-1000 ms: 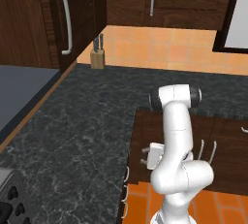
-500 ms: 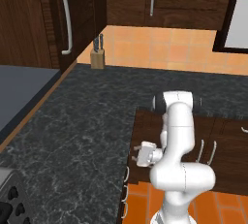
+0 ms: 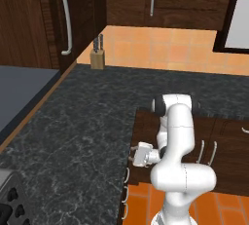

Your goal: Take a straw from the drawer in front and place it inside the glass cup on the dining counter.

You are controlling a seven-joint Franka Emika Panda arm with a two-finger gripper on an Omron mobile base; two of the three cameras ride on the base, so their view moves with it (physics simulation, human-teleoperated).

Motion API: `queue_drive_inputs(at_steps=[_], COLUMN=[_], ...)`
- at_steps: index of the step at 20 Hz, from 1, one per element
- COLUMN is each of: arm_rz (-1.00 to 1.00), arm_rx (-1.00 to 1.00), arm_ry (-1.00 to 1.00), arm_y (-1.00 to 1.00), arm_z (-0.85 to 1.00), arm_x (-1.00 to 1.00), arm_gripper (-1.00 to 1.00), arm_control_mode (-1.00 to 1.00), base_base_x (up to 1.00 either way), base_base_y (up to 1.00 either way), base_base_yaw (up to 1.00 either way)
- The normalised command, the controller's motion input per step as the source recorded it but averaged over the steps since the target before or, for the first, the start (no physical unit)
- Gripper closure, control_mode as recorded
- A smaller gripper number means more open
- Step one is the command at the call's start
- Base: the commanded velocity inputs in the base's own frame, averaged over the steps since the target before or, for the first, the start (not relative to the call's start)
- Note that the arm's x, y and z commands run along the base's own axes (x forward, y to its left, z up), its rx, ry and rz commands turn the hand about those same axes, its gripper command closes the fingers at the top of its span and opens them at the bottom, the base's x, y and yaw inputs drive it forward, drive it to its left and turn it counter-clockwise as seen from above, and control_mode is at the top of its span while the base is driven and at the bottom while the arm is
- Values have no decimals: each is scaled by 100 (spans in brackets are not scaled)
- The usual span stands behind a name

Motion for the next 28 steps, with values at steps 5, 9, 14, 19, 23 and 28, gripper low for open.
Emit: queue_drive_inputs(at_steps=[5,9,14,19,23,28], arm_rz=[0,0,0,-1,-9,-13], arm_rx=[-1,-4,-8,-9,-6,-5], arm_ry=[-15,-11,-4,0,0,0], arm_y=[32,31,43,34,-13,-76], arm_z=[35,33,15,0,0,0], arm_x=[-20,-38,-19,0,-28,-60], arm_gripper=[-100,-100,-100,100,100,100], arm_control_mode=[-100,-100,-100,-100,-100,-100], base_base_x=[0,0,0,0,0,0], base_base_y=[0,0,0,0,0,0], base_base_yaw=[0,0,0,0,0,0])
